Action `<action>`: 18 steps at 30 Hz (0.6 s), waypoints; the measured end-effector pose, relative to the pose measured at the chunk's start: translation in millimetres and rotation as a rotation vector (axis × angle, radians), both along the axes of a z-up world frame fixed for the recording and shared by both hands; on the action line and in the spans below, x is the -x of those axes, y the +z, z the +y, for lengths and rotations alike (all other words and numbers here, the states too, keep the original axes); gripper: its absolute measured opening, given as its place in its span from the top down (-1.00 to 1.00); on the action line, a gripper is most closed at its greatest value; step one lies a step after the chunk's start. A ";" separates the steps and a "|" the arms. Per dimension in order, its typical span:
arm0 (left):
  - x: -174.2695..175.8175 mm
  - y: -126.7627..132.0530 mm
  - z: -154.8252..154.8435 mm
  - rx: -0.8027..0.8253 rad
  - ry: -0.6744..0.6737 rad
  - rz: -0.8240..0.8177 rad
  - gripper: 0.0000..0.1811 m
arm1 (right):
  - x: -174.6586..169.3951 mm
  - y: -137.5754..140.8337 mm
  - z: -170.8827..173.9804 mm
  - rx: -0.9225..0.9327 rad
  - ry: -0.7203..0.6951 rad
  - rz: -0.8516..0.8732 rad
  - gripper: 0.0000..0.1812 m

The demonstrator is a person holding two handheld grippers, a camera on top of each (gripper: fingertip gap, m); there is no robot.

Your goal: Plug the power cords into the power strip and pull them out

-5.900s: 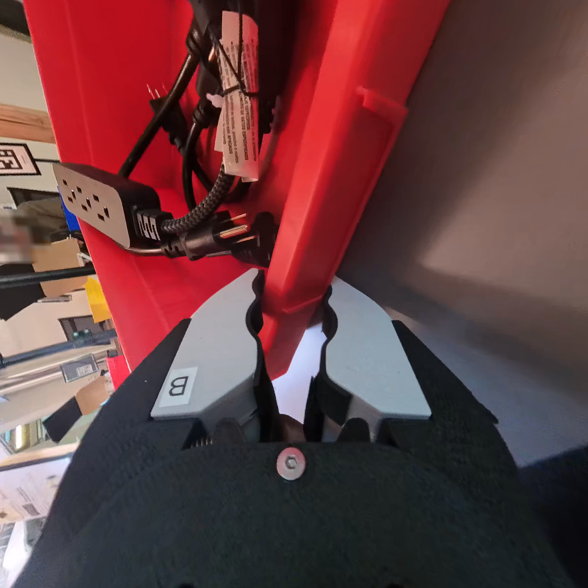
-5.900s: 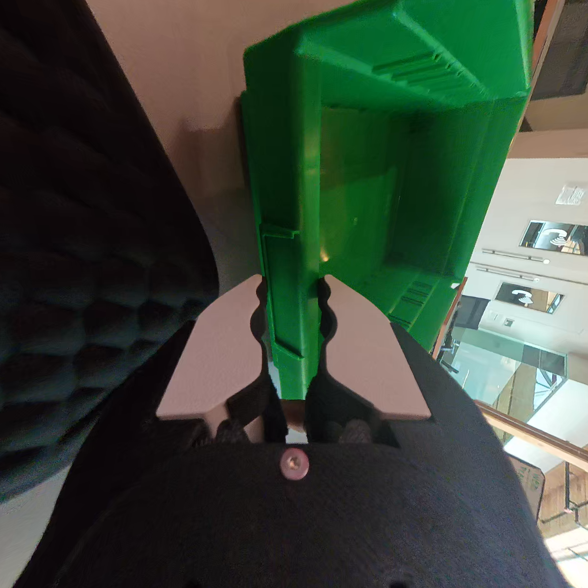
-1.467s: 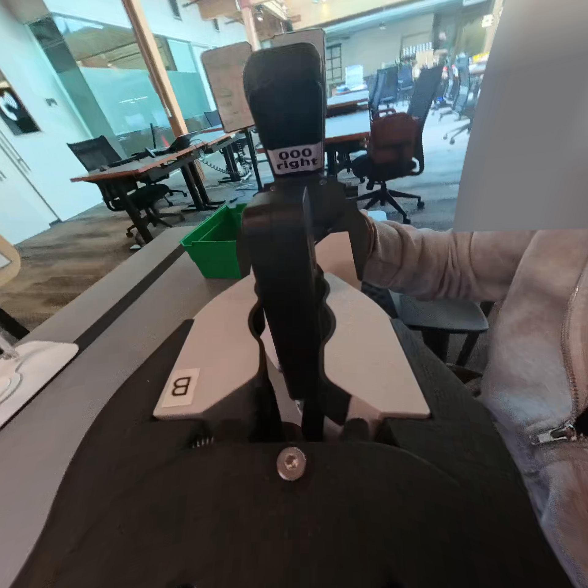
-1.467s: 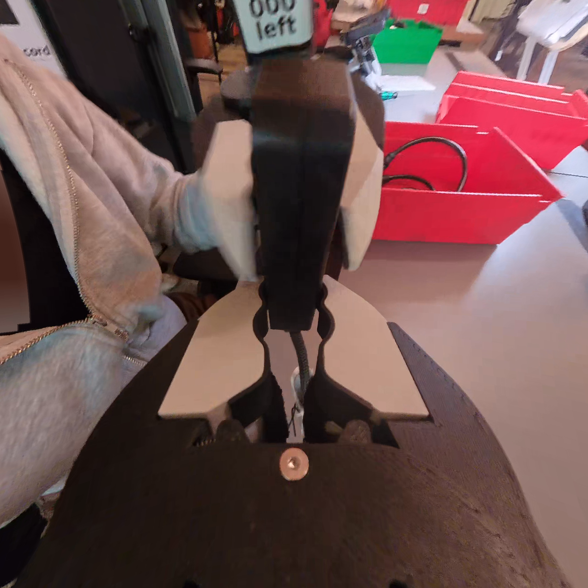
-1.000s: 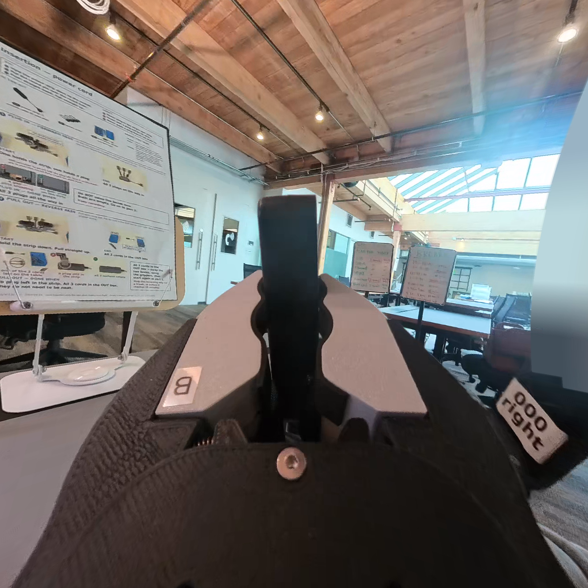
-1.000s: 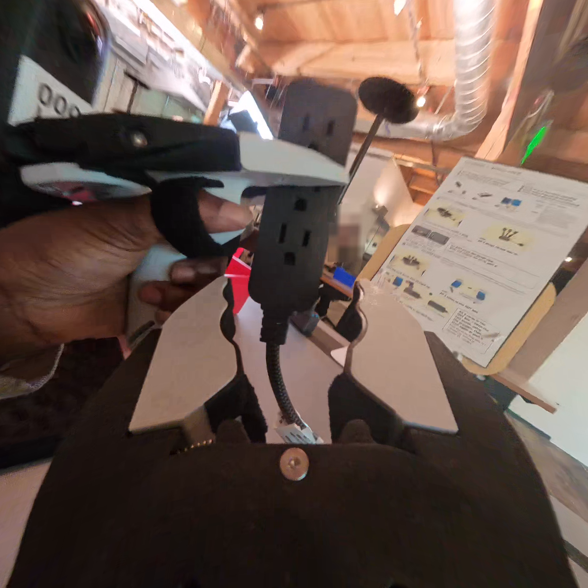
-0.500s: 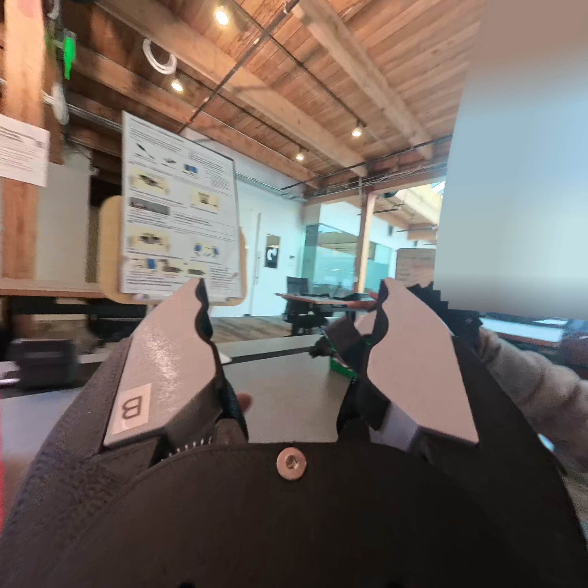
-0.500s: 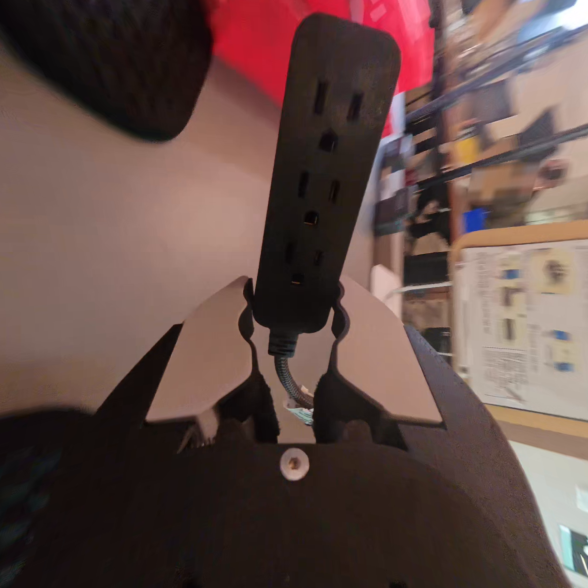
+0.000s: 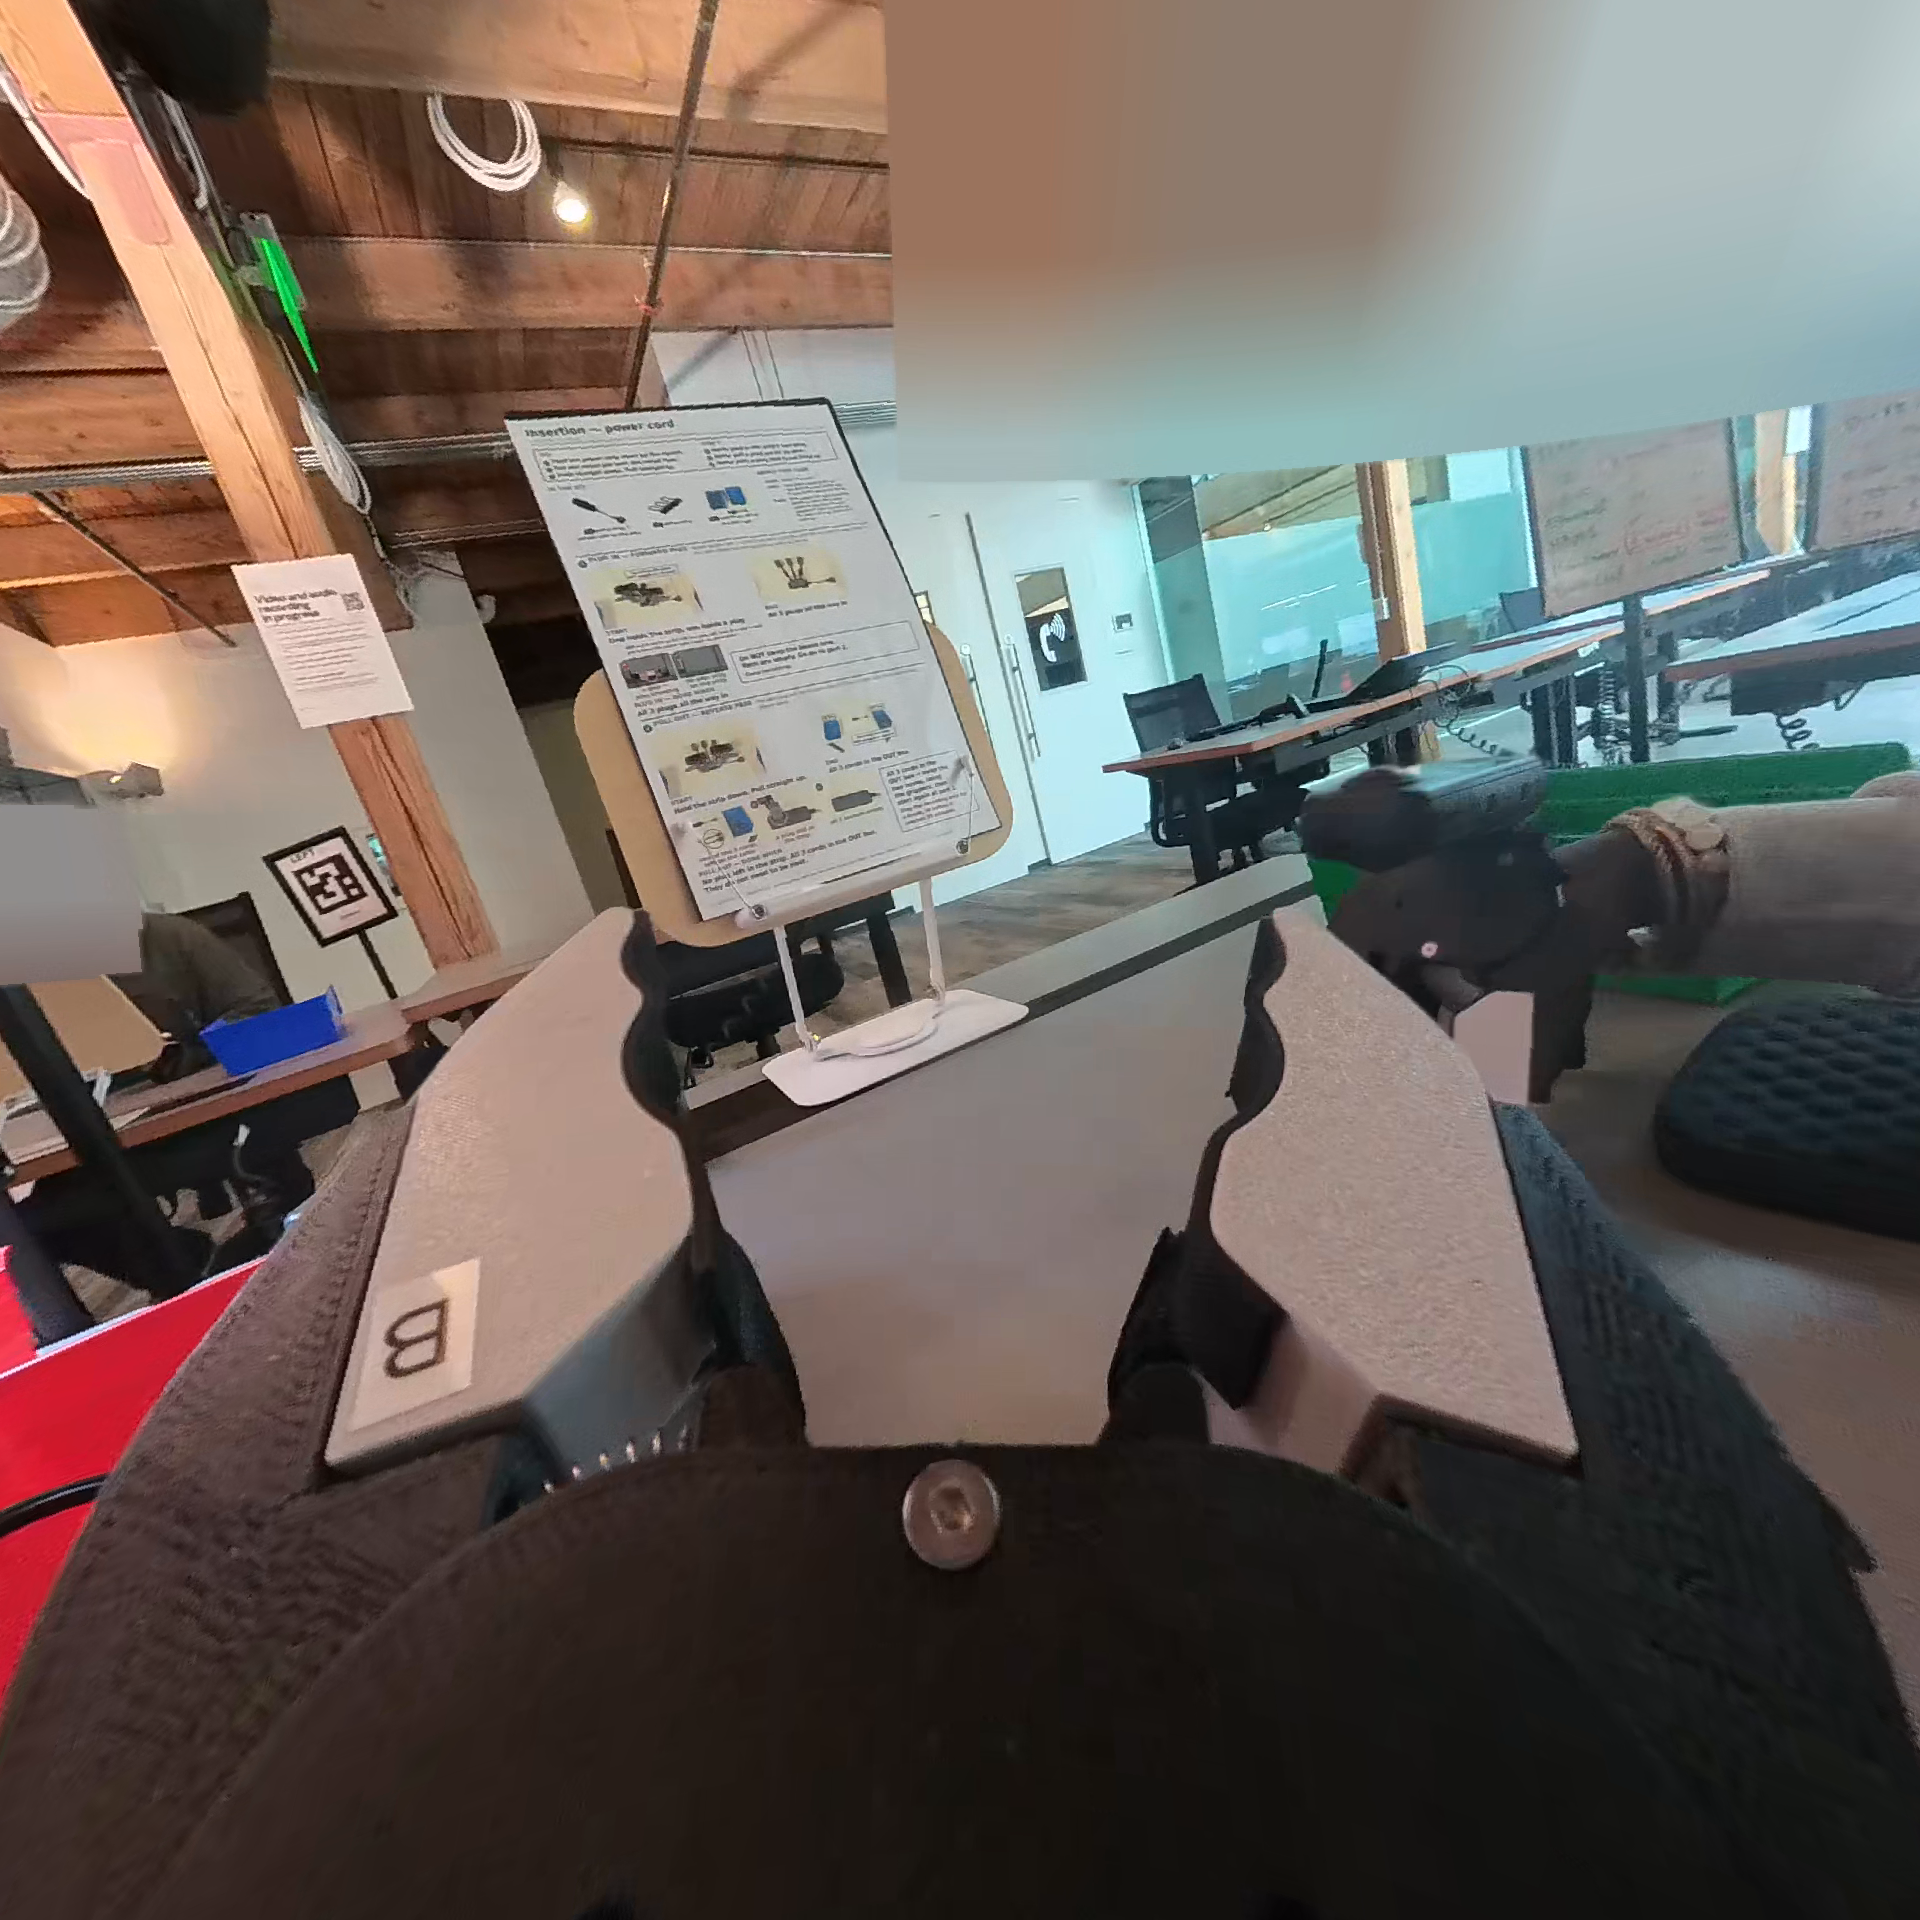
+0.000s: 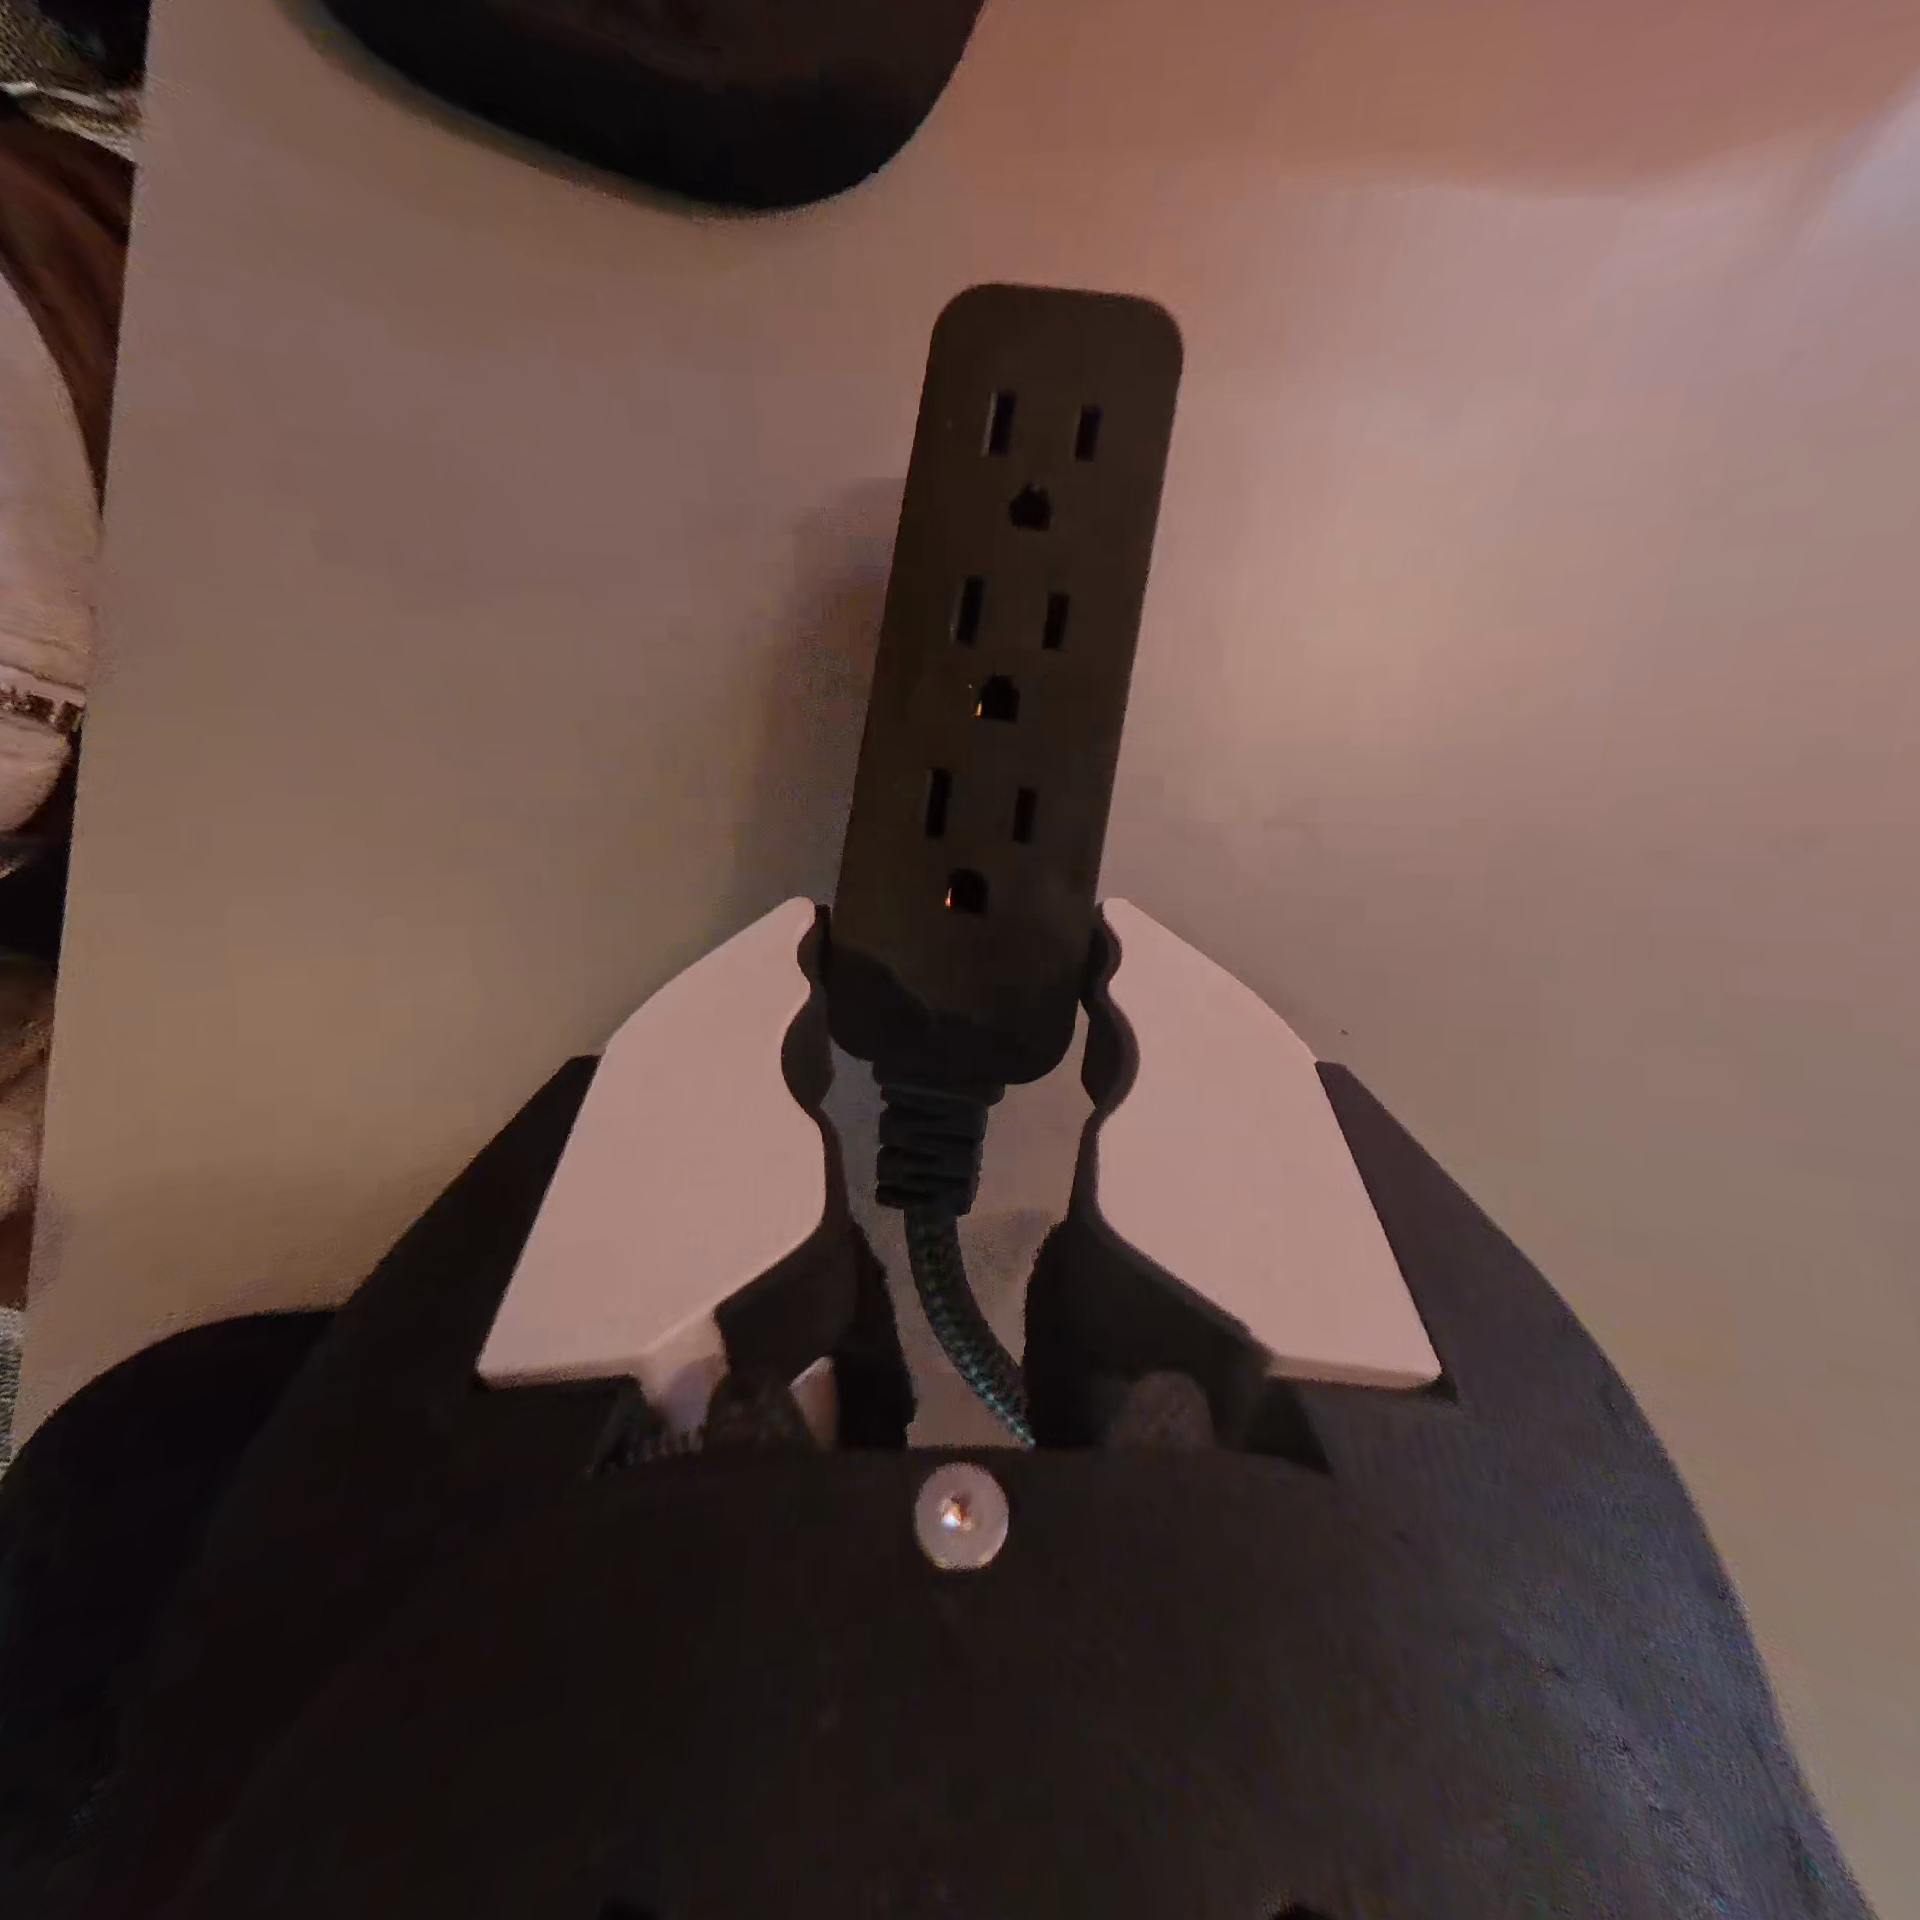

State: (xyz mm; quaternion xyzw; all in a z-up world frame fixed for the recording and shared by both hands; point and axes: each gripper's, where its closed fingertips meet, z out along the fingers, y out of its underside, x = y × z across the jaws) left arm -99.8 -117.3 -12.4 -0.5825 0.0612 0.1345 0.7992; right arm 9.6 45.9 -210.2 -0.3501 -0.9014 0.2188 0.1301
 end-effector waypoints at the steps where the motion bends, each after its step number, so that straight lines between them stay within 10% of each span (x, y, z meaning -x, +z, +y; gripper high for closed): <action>1: 0.2 -0.2 -0.6 0.003 -0.002 -0.001 -0.16 | 0.6 -3.3 0.4 0.000 -0.003 -0.011 0.49; 10: 15.0 -14.7 -5.2 0.107 0.057 0.008 -0.16 | 1.2 -15.4 3.4 -0.011 -0.018 -0.001 0.48; 18: 74.0 -36.6 -40.9 0.359 0.250 -0.048 0.00 | 5.0 31.3 6.3 0.163 -0.130 0.417 -0.52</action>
